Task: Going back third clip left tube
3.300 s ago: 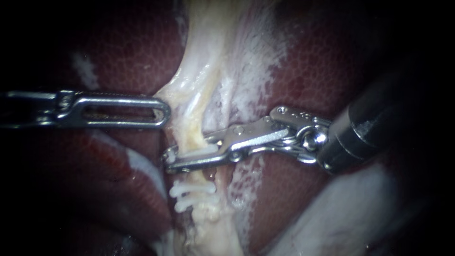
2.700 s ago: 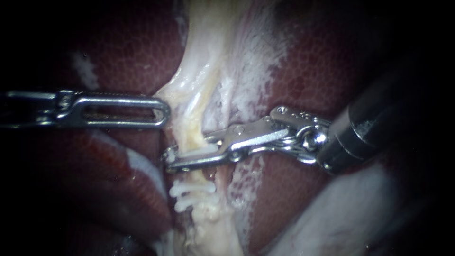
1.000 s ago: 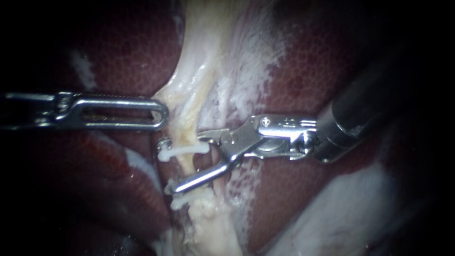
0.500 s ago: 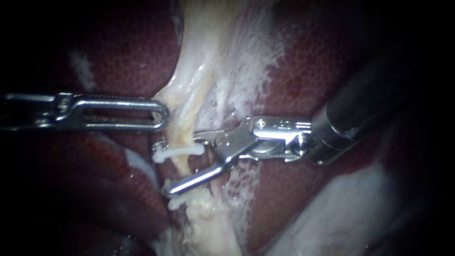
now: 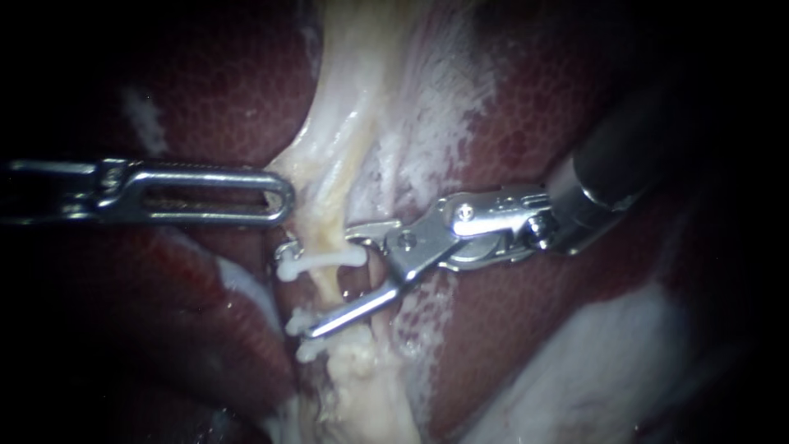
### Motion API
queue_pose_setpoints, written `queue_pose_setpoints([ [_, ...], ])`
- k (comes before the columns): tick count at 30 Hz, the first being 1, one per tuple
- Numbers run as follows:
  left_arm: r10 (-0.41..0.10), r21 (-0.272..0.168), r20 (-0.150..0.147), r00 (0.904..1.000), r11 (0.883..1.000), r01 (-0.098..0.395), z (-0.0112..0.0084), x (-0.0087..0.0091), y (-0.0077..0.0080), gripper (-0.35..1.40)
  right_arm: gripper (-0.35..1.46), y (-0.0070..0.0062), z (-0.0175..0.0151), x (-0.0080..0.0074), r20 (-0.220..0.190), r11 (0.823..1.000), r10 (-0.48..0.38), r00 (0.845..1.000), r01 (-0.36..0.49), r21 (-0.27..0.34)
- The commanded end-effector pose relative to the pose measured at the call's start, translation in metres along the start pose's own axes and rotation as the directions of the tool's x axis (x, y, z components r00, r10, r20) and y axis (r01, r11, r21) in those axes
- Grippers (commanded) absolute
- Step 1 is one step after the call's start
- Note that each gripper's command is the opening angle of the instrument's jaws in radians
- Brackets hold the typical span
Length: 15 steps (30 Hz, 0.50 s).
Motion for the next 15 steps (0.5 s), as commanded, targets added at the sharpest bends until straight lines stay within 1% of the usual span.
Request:
queue_pose_setpoints([
  [1, 0.0, 0.001, 0.0, 1.0, 1.0, 0.0, 0.0, 0.0, 0.0, -0.35, 0.6, -0.0001, -0.0001, 0.0, -0.001, 1.0, 0.002, 1.0, -0.002, 0.0],
  [12, 0.0, 0.001, 0.0, 1.0, 1.0, 0.0, 0.0, 0.0, 0.0, -0.35, 0.59, -0.0003, -0.0006, -0.0002, 0.0, 1.0, 0.002, 1.0, -0.002, -0.001],
  [13, 0.0, 0.001, 0.0, 1.0, 1.0, 0.0, 0.0, 0.0, 0.0, -0.35, 0.59, -0.0004, -0.0004, -0.0002, -0.006, 0.998, 0.066, 0.998, -0.066, -0.001],
  [15, 0.0, 0.001, 0.0, 1.0, 1.0, 0.0, 0.0, 0.0, 0.0, -0.35, 0.59, -0.0005, 0.0, -0.0001, -0.012, 0.994, 0.106, 0.994, -0.106, -0.001],
])
